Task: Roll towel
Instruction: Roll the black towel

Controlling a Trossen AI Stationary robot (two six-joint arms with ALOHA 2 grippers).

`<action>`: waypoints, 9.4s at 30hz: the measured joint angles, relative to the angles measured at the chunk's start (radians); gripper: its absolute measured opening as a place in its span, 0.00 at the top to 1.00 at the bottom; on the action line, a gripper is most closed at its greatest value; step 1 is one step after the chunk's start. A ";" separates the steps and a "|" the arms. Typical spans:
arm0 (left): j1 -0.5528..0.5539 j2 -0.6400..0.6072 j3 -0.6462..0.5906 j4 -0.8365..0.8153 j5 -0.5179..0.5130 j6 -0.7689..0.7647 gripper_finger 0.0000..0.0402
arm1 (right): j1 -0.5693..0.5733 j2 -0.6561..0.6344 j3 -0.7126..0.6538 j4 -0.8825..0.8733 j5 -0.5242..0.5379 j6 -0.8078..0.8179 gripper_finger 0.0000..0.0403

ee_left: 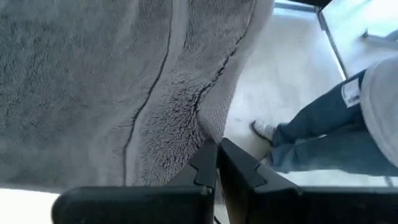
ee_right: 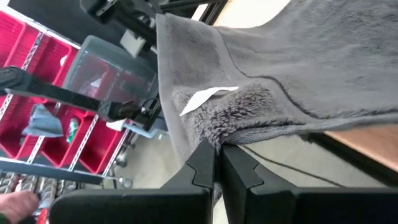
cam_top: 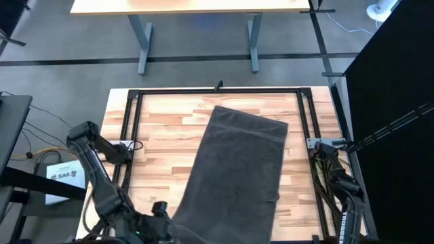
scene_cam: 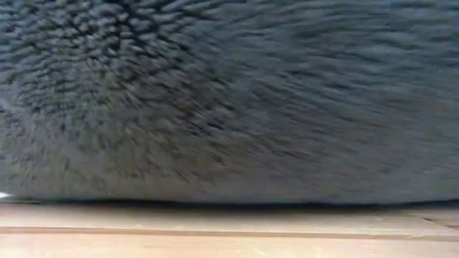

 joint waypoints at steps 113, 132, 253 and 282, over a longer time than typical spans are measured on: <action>1.258 -0.264 -0.231 -0.184 0.666 1.158 0.72 | -1.226 -0.256 -0.017 -0.295 -0.414 -1.370 0.60; 1.263 -0.263 -0.231 -0.220 0.663 1.049 0.72 | -1.387 -0.332 -0.275 -0.077 -0.881 -1.865 0.56; 1.266 -0.252 -0.231 -0.124 0.603 0.915 0.72 | -1.070 -1.458 -1.658 0.443 -0.543 -1.213 0.92; 1.267 -0.252 -0.231 -0.150 0.600 0.847 0.72 | -1.964 -0.460 -1.030 0.558 -1.355 -2.222 0.61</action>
